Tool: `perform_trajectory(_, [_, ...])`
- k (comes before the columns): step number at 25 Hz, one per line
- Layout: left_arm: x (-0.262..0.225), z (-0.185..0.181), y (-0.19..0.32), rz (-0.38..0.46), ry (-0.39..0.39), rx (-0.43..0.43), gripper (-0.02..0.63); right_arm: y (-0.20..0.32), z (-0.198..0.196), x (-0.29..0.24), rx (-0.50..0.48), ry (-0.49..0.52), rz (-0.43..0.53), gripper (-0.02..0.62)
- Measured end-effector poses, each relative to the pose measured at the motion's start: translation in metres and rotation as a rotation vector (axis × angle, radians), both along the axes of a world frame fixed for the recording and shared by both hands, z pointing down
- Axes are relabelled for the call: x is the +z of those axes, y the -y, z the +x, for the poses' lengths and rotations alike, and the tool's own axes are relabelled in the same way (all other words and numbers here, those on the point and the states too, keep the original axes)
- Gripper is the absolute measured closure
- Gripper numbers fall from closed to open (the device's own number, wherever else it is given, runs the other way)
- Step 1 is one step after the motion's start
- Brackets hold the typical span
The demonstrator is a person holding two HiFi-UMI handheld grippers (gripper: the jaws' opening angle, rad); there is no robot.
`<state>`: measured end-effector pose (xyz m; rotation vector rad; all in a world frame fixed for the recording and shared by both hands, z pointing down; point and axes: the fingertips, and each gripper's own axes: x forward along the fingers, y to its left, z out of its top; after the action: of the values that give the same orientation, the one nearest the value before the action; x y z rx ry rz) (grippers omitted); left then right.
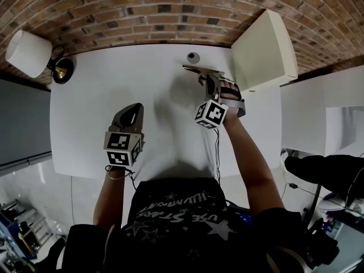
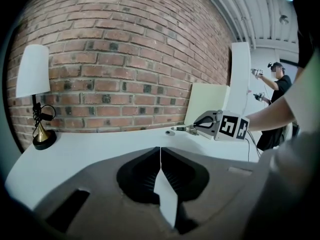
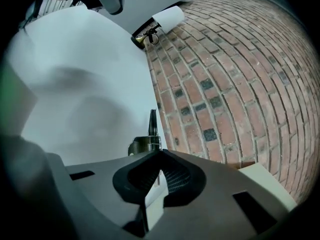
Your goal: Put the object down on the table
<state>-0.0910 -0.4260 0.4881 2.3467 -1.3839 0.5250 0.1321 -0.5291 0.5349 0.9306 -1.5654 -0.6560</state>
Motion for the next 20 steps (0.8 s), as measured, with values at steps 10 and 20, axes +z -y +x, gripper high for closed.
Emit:
perform_trajectory(10, [0.015,0.006,0.030,-0.037,0.006,-0.030,0.584,0.056,0.012,0.033,-0.021,-0.103,-0.020,0.580])
perform_trajectory(20, [0.029,0.005,0.038,-0.076,0.004,-0.035,0.584,0.083,0.016,0.049,-0.025,-0.152,-0.025,0.580])
